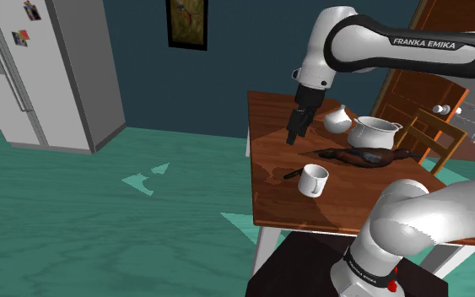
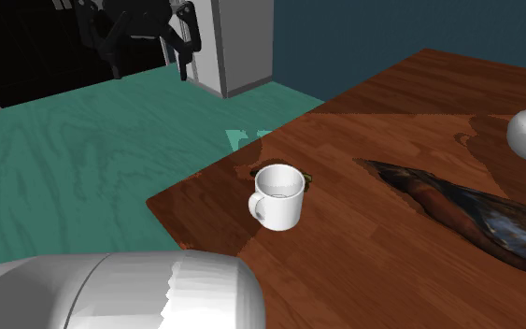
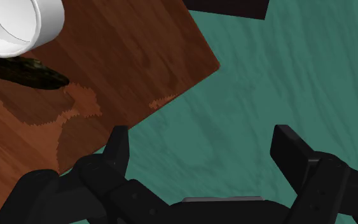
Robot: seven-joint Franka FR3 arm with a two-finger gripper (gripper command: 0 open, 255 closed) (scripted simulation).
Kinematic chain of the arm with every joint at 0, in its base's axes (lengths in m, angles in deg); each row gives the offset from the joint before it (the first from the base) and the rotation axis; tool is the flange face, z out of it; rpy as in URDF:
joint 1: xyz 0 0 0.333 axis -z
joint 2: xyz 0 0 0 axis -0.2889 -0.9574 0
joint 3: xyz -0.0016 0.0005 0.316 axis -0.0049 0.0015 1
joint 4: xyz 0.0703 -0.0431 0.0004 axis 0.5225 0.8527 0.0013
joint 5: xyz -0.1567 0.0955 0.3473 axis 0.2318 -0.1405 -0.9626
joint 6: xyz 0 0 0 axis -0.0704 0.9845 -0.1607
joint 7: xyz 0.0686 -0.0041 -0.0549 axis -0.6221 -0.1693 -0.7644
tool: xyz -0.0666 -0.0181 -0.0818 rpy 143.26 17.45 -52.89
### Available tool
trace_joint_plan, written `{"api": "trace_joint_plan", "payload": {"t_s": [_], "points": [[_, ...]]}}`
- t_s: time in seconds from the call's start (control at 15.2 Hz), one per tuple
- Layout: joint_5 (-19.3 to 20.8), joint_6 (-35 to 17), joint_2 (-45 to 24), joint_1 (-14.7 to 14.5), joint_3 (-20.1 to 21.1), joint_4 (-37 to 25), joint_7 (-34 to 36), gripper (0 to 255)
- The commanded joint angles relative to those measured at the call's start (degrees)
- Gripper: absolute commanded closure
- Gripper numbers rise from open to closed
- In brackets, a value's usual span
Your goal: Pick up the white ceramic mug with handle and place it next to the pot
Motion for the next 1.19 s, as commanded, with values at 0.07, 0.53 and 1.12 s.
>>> {"api": "trace_joint_plan", "payload": {"t_s": [0.07,0.53,1.12], "points": [[0.77,-0.92,0.51,0.43,-0.84,1.5,-1.07,0],[6.84,-8.09,2.22,4.13,-7.31,10.51,-8.57,0],[15.48,-19.9,-1.81,10.04,-17.09,17.58,-18.4,0]]}}
